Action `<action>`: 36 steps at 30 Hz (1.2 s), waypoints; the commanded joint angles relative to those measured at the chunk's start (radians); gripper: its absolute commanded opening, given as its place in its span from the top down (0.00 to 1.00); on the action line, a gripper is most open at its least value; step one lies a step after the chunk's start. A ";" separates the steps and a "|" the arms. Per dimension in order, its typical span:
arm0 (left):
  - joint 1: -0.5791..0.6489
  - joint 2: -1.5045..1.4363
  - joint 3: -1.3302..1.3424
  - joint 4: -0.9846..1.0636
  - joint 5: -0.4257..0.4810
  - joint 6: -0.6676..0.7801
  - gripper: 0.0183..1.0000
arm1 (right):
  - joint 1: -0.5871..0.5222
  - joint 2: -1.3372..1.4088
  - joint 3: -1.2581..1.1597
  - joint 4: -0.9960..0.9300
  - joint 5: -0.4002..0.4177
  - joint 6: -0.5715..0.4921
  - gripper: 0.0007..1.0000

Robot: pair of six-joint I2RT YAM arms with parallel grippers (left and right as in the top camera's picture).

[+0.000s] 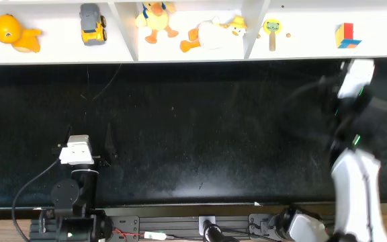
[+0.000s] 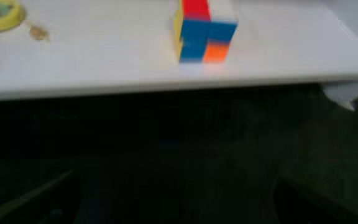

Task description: Store Toys

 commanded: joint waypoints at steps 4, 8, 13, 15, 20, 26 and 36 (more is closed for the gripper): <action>-0.006 -0.012 -0.003 -0.002 0.010 -0.007 0.00 | 0.225 -0.371 -0.379 0.138 0.004 0.124 0.00; -0.006 -0.012 -0.003 -0.002 0.010 -0.007 0.00 | 0.325 -0.559 -0.487 0.140 0.004 0.117 0.01; -0.006 -0.012 -0.003 -0.002 0.010 -0.007 0.00 | 0.305 -0.819 -0.619 0.138 0.004 0.117 0.00; -0.006 -0.012 -0.003 -0.002 0.010 -0.007 0.00 | 0.300 -0.920 -0.620 0.037 0.000 0.121 0.00; -0.006 -0.012 -0.003 -0.002 0.010 -0.007 0.00 | 0.300 -1.086 -0.620 -0.037 0.027 0.143 0.00; -0.006 -0.012 -0.003 -0.002 0.010 -0.007 0.00 | 0.297 -1.180 -0.620 -0.039 0.026 0.144 0.01; -0.006 -0.012 -0.003 -0.002 0.010 -0.007 0.00 | 0.298 -1.180 -0.620 -0.037 0.027 0.144 0.00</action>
